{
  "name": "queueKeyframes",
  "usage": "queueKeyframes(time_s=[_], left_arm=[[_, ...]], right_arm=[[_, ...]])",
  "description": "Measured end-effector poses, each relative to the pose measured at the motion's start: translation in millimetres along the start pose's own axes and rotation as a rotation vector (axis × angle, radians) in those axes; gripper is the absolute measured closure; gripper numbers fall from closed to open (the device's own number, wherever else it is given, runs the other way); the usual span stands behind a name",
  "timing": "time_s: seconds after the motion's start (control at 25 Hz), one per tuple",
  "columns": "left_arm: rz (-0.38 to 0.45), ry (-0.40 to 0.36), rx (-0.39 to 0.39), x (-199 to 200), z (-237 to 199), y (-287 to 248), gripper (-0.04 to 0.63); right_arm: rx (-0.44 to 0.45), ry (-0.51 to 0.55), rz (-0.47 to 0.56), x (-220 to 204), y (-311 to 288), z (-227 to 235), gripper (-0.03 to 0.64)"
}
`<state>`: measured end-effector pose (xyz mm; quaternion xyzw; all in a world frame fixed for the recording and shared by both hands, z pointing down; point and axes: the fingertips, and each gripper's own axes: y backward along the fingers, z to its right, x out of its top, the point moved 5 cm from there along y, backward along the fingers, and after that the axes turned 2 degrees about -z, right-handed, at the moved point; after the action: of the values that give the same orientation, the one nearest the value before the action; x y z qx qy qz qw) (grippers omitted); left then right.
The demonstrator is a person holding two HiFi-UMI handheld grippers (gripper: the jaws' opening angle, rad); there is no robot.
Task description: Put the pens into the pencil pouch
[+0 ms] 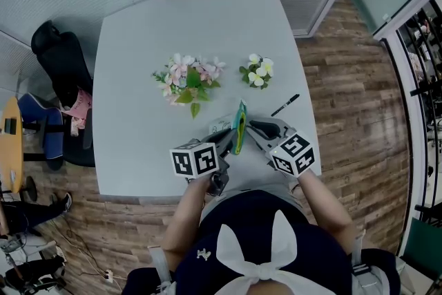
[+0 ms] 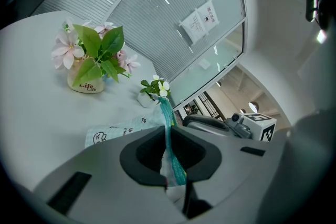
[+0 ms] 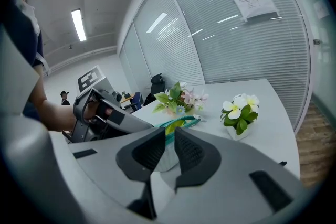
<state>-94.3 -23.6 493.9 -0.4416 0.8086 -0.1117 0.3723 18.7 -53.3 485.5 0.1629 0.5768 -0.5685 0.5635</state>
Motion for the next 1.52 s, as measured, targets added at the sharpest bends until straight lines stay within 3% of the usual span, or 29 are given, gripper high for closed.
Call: queueKeyframes(time_s=[1.0,1.52], left_arm=[[-0.001,0.018,-0.003,3,-1,-1,0.546],[-0.016,0.031,-0.010,4,-2,-9,0.546]], right_arm=[[-0.218,-0.094,-0.134,-58,32,83,0.502],[-0.414,-0.338,-0.097,-80,45,145,0.502]])
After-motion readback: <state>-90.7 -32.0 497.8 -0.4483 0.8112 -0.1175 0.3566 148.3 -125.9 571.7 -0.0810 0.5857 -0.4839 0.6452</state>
